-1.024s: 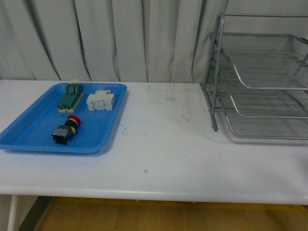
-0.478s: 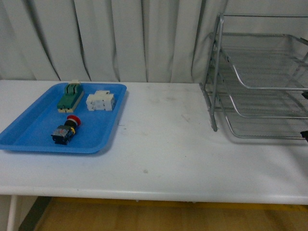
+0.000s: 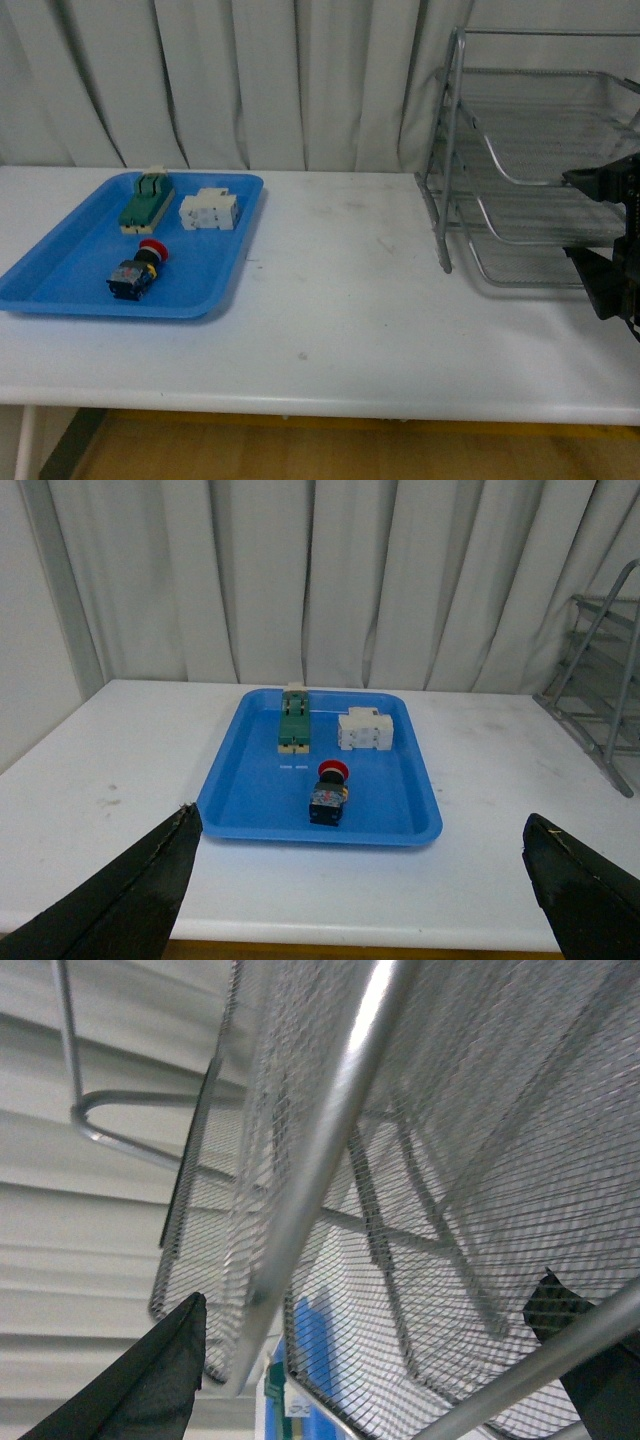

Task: Place button on rack with both arms

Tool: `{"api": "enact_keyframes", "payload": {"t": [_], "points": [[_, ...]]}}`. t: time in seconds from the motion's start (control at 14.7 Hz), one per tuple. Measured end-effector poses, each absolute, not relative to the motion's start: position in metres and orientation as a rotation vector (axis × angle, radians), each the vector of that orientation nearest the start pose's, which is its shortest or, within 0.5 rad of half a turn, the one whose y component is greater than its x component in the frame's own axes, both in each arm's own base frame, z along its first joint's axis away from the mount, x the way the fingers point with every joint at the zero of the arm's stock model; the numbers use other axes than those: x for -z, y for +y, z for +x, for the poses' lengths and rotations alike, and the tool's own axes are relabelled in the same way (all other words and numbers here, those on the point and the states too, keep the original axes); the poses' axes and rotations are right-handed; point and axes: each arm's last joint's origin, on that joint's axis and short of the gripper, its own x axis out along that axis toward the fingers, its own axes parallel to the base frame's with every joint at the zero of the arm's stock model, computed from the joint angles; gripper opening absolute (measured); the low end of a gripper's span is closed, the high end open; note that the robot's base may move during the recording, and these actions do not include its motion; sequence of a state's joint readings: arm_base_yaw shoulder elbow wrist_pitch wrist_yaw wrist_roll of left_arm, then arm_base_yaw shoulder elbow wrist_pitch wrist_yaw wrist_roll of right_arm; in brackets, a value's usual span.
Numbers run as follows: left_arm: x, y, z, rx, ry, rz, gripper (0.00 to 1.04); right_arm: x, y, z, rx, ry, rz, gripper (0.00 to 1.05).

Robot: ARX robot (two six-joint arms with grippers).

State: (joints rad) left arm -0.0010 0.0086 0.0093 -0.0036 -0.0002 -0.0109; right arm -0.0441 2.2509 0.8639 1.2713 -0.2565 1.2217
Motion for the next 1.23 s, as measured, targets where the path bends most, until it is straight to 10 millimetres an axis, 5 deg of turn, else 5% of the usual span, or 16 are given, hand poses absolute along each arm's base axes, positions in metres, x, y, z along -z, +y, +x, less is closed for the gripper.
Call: {"api": "enact_keyframes", "payload": {"t": [0.2,0.41,0.61,0.82,1.09,1.23], "points": [[-0.166,0.000,0.098,0.001,0.003,-0.011,0.98,-0.052,-0.005,0.368,-0.083,0.290,1.236,0.98],[-0.166,0.000,0.098,0.001,0.003,-0.011,0.98,-0.044,-0.017,0.384,-0.013,0.292,1.244,0.96],[-0.166,0.000,0.098,0.000,0.003,-0.011,0.98,-0.048,-0.031,0.403,0.026,0.239,1.241,0.61],[-0.166,0.000,0.098,0.001,0.003,-0.011,0.98,-0.046,-0.036,0.393,0.025,0.210,1.244,0.25],[-0.166,0.000,0.098,0.001,0.003,-0.011,0.98,-0.041,-0.036,0.379,0.026,0.212,1.272,0.12],[-0.166,0.000,0.098,0.001,0.003,-0.011,0.98,-0.041,-0.037,0.356,0.056,0.251,1.391,0.05]]}}
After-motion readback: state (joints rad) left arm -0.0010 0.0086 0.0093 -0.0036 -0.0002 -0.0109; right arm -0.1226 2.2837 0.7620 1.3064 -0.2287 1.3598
